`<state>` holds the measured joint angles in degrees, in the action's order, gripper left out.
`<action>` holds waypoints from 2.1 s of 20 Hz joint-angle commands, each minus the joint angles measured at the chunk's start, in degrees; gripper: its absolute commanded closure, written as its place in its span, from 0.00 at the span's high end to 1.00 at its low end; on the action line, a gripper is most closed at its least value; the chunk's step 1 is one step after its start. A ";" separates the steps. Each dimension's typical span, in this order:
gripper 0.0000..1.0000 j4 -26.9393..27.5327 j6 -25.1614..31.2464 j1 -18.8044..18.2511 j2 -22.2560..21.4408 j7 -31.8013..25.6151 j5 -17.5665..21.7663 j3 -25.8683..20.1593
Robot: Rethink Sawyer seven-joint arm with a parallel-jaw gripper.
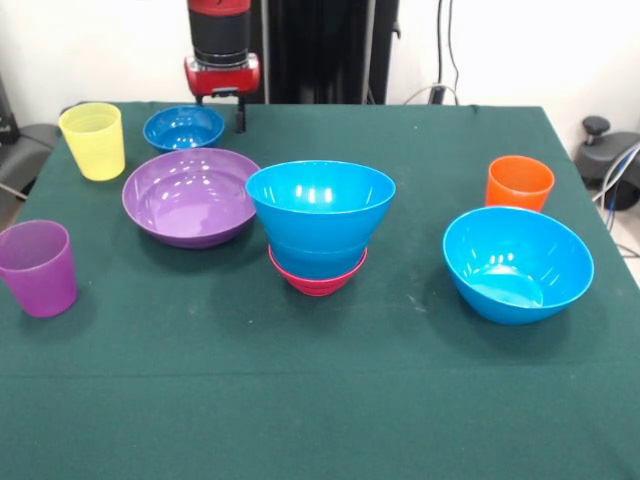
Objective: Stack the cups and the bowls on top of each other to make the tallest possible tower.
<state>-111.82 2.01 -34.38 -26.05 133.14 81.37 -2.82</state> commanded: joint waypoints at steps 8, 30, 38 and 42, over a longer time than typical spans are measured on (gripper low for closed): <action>1.00 -4.97 6.58 -5.99 -8.90 -9.92 -5.86 -11.10; 1.00 -16.80 21.98 -21.98 -22.33 -26.21 -21.82 -30.00; 1.00 -11.07 23.49 -20.05 -17.62 -25.87 -19.52 -30.45; 1.00 -6.88 25.31 -19.11 -14.14 -27.02 -18.99 -30.86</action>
<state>-125.33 19.56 -56.31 -46.27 120.69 60.31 -29.21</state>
